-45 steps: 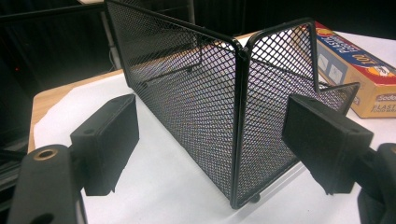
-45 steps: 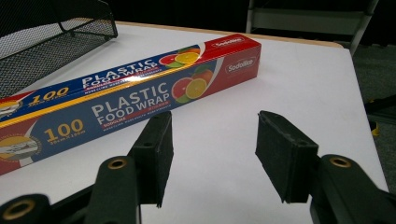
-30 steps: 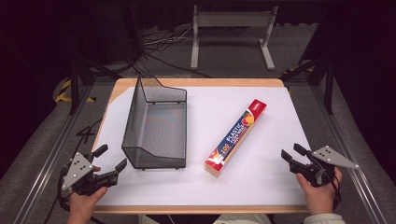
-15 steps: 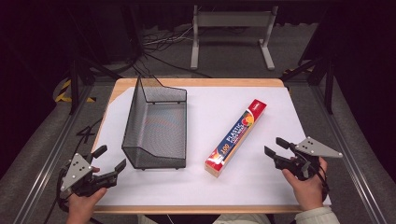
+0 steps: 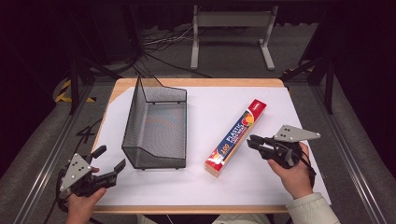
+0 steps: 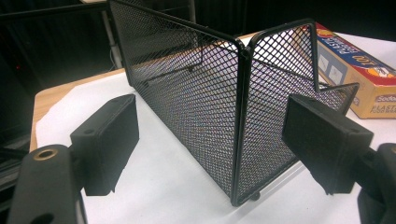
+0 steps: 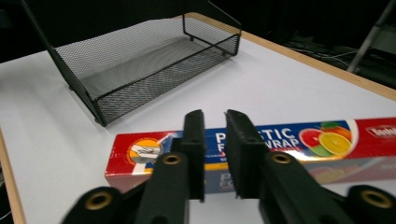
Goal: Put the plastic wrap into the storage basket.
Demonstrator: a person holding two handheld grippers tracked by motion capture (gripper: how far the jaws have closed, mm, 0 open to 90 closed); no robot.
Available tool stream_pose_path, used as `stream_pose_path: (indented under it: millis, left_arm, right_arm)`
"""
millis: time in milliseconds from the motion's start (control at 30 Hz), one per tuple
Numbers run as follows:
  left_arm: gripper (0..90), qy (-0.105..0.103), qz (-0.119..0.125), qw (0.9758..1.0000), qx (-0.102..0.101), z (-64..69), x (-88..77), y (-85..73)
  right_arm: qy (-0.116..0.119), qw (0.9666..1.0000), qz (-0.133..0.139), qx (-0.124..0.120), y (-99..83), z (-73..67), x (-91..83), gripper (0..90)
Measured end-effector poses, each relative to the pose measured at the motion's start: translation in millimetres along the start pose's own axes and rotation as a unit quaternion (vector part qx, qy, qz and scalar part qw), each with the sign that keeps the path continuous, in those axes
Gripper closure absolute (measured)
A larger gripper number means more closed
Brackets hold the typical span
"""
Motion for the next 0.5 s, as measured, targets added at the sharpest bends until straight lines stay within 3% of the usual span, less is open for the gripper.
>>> stream_pose_path:
  millis: [100, 500]
  left_arm:
    - [19.7, 0.0, 0.001, 1.0, 0.0, 0.0, 0.6, -0.3]
    - [19.7, 0.0, 0.0, 1.0, 0.0, -0.5, -0.2, -0.3]
  right_arm:
    - [0.02, 0.9998, -0.009, -0.002, 3.5, -5.0, 11.3, 90.0]
    - [0.082, 0.9964, -0.022, 0.01, 18.6, -20.1, 47.8, 90.0]
Point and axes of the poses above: each handheld gripper's, and its own axes: x roughly forward along the jaws, y roughly out of its top, z roughly to its right, the point moved 2 cm from there along x, roughly forward along the jaws, and after that the axes turned 15 degrees about z, right-handed, at the moved point
